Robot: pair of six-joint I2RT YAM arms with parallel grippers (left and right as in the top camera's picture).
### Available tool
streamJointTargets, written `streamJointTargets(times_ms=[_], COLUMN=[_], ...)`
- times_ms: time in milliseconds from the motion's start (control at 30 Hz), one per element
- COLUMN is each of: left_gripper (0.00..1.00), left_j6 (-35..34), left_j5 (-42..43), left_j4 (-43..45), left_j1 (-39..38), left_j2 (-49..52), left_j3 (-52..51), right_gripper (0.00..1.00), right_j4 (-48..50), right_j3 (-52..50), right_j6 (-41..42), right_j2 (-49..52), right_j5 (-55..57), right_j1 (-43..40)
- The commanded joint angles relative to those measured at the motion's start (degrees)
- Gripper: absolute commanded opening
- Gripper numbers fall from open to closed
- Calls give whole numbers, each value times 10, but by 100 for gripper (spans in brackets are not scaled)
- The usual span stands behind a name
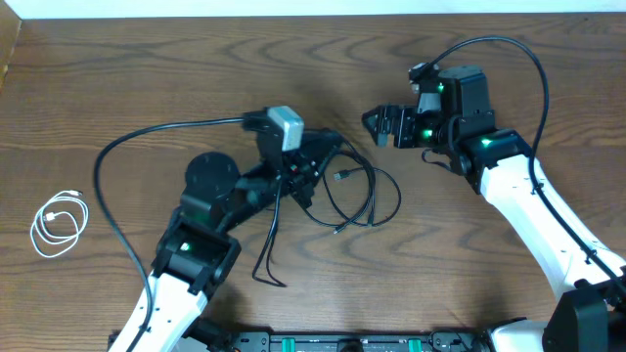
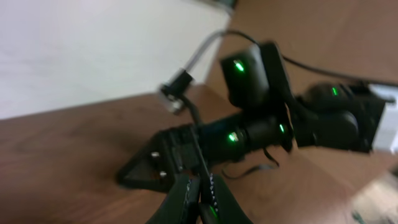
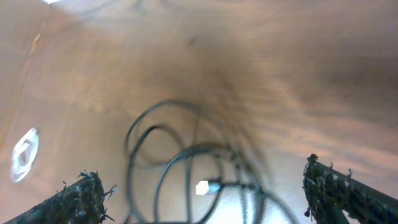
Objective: Untangle cables
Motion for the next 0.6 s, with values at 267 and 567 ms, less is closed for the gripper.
streamJointTargets(times_ms=[267, 567], left_gripper=[8, 7], left_j6=[28, 29], left_j5=[65, 33], left_j4=[43, 55], left_j1=[2, 2], left_j2=[-7, -65], left_j3=[5, 5], right_gripper=[99, 99], right_j4=[-40, -117], right_j3=[2, 2], right_j6=[-31, 59], right_j2=[55, 129], right_j5=[-17, 211], right_j1=[84, 92])
